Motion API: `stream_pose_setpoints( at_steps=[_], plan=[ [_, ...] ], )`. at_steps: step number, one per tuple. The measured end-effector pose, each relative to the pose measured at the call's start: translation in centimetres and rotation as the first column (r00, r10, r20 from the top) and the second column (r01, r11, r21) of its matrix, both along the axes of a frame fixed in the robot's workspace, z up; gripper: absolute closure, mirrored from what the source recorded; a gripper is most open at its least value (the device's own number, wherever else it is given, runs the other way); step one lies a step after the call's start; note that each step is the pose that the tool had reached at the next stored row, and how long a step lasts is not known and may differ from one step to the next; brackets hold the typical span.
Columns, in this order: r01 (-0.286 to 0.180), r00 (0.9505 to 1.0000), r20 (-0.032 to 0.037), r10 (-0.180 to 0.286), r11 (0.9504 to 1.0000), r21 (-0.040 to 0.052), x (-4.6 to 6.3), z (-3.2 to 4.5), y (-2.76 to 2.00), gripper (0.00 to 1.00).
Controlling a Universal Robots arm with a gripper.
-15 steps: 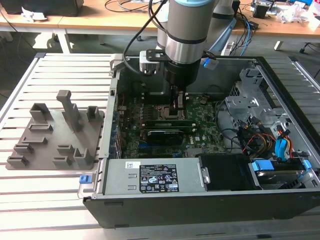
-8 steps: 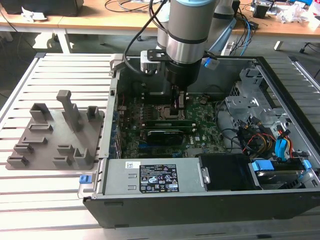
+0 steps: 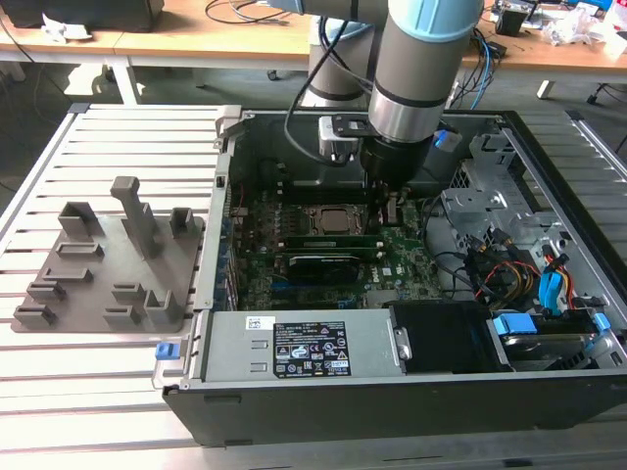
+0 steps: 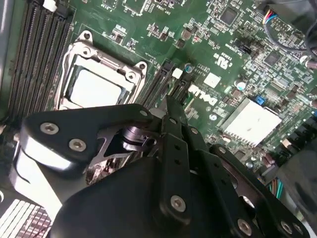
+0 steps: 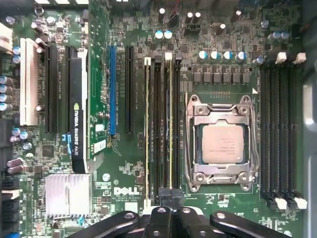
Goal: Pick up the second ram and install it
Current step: 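Press down the second ram until it locks into place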
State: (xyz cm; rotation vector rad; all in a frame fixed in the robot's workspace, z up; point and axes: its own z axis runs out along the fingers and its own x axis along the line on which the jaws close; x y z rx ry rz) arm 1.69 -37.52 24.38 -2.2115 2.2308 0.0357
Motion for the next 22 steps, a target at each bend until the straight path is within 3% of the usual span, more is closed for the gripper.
stream_pose_setpoints(
  at_steps=[3, 7, 9, 12, 18, 22],
  plan=[
    [0.0, 1.0, -0.0005, 0.0, 1.0, -0.0015, 0.0, -1.59, -0.02, 0.89],
    [0.0, 1.0, 0.0044, 0.0, 1.0, -0.0014, -0.3, -0.75, 0.01, 0.89],
    [0.0, 1.0, 0.0074, 0.0, 1.0, -0.0011, -0.9, -0.69, 0.01, 0.89],
    [0.0, 0.9999, 0.0114, 0.0, 1.0, -0.0017, -3.3, -0.66, 0.0, 0.89],
    [0.0, 0.9999, 0.0152, 0.0, 1.0, -0.0015, -6.9, -0.71, 0.05, 0.89],
    [0.0, 0.9998, 0.0176, 0.0, 1.0, -0.0018, -9.5, -0.95, 0.57, 0.89]
  ],
)
